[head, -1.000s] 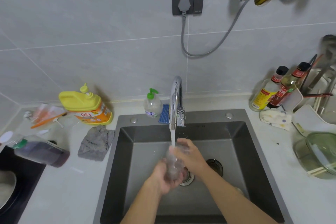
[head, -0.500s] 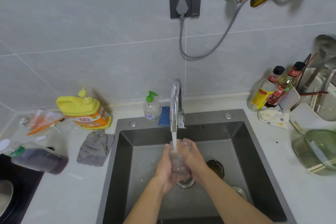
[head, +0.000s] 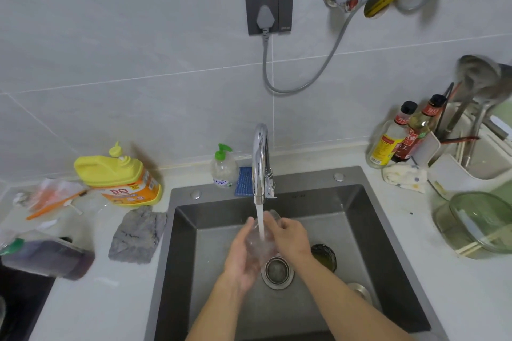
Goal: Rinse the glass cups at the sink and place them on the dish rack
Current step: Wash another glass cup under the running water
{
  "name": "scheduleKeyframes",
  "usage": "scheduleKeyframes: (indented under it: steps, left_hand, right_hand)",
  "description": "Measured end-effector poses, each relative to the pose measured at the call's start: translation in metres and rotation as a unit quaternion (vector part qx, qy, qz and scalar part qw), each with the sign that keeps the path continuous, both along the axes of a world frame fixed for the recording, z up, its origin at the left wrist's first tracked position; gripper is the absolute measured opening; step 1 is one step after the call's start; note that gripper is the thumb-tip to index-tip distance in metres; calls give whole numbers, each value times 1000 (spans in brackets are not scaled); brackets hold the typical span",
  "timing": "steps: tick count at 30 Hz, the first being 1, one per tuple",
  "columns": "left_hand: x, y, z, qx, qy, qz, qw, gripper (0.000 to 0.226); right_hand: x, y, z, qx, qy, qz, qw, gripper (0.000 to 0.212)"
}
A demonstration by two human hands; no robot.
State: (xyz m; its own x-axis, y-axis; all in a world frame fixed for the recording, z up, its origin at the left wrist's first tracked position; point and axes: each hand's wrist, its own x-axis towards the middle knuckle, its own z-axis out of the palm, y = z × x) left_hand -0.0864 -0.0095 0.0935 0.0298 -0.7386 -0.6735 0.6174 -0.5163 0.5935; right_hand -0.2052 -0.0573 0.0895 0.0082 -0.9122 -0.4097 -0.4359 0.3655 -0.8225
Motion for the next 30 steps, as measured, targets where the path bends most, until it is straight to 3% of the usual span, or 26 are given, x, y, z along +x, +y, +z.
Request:
scheduleKeyframes:
  steps: [4, 8, 12, 16, 19, 22, 24, 28, 30]
  left_hand:
    - [0, -3, -3, -7, -38, 45, 998, 49]
    - [6, -2, -2, 8, -23, 25, 999, 48]
    - [0, 8, -10, 11, -11, 30, 999, 61]
    - [-4, 9, -10, 2, 5, 58, 998, 56]
    - [-1, 4, -14, 30, -2, 67, 997, 54]
    - [-4, 1, -18, 61, 15, 74, 995, 60]
    - [-10, -1, -17, 67, 28, 88, 994, 66]
    - [-20, -9, -19, 52, 35, 91, 994, 57]
    - [-16, -15, -20, 48, 43, 103, 993, 49]
  right_hand:
    - [-2, 0, -2, 2, -68, 101, 993, 44]
    - [-27, -1, -19, -40, -27, 246, 968, 35]
    - [-17, 8, -14, 4, -26, 219, 975, 35]
    - [-2, 18, -15, 32, -44, 159, 986, 47]
    - [-17, 18, -16, 14, -67, 232, 970, 42]
    - [-27, 14, -13, -74, 9, 323, 943, 41]
    - [-23, 11, -5, -62, 27, 305, 950, 36]
    - [-5, 13, -7, 25, -76, 148, 986, 35]
    - [-8, 14, -6, 45, -128, 140, 981, 32]
